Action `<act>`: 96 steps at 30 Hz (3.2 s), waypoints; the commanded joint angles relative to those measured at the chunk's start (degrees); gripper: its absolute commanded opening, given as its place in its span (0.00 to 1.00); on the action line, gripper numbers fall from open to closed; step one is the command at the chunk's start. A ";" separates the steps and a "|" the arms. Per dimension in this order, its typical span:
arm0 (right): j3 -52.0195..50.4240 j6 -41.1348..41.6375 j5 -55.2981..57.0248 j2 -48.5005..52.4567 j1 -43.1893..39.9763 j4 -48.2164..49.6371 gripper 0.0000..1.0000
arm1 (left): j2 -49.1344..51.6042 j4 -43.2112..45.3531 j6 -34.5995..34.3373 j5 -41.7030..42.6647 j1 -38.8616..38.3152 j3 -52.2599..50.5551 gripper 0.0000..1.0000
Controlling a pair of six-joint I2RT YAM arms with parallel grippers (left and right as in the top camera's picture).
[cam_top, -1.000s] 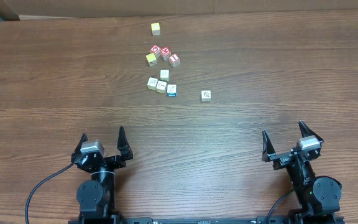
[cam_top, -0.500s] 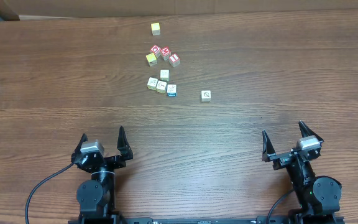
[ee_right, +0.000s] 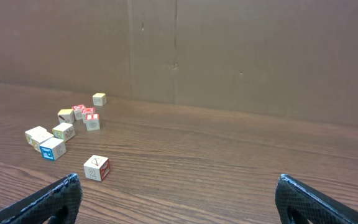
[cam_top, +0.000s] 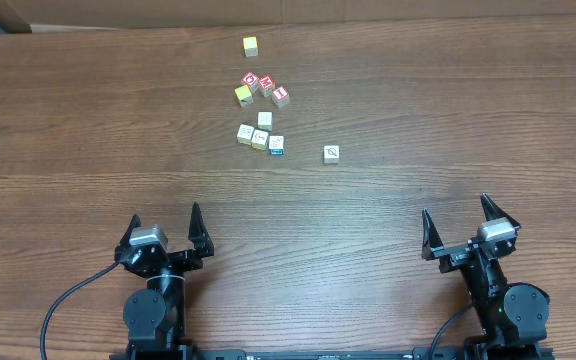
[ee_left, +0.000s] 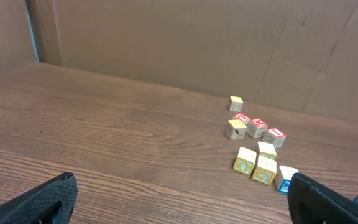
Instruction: Flip 5 blocks
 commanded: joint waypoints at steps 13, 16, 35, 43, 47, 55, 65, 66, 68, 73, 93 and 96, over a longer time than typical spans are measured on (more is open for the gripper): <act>-0.61 -0.02 -0.35 -0.46 -0.22 0.24 1.00 | -0.48 0.07 1.51 0.07 -0.13 -0.20 1.00; -0.61 -0.02 -0.33 -0.46 -0.20 0.24 1.00 | -0.48 0.07 1.51 0.09 -0.13 -0.20 1.00; -0.61 0.00 -0.37 -0.46 -0.20 0.24 1.00 | -0.48 0.07 1.51 0.11 -0.15 -0.20 1.00; -0.61 3.76 -0.52 -0.46 -0.15 0.24 1.00 | -0.48 0.02 1.51 0.17 -0.15 -0.20 1.00; -0.61 4.74 -0.35 -0.46 -0.15 0.24 1.00 | -0.48 0.02 1.51 2.95 -0.15 -0.20 1.00; -0.07 4.96 -1.84 -0.46 -0.15 1.73 1.00 | -0.48 -2.58 1.51 9.55 -0.15 2.99 1.00; 13.88 7.98 -1.84 -0.46 -0.15 -7.45 1.00 | -0.44 -13.05 -2.45 17.99 -0.13 18.82 1.00; 16.74 7.96 -1.81 -0.44 -0.15 -9.81 1.00 | -0.39 -14.75 -2.69 18.71 -0.13 21.16 1.00; 21.94 7.96 -1.81 -0.15 -0.15 -13.49 1.00 | -0.37 -18.12 -3.85 19.67 -0.13 25.86 1.00; 37.46 7.96 -1.79 4.42 -0.15 -22.45 1.00 | 2.49 -22.40 -4.96 20.57 -0.13 39.45 1.00; 122.07 8.00 -8.33 74.84 -0.15 -72.63 1.00 | 63.58 -60.94 5.03 33.51 -0.13 117.07 1.00; 131.40 8.00 -12.66 85.18 -0.15 -77.85 1.00 | 74.90 -67.52 5.73 34.84 -0.09 127.75 1.00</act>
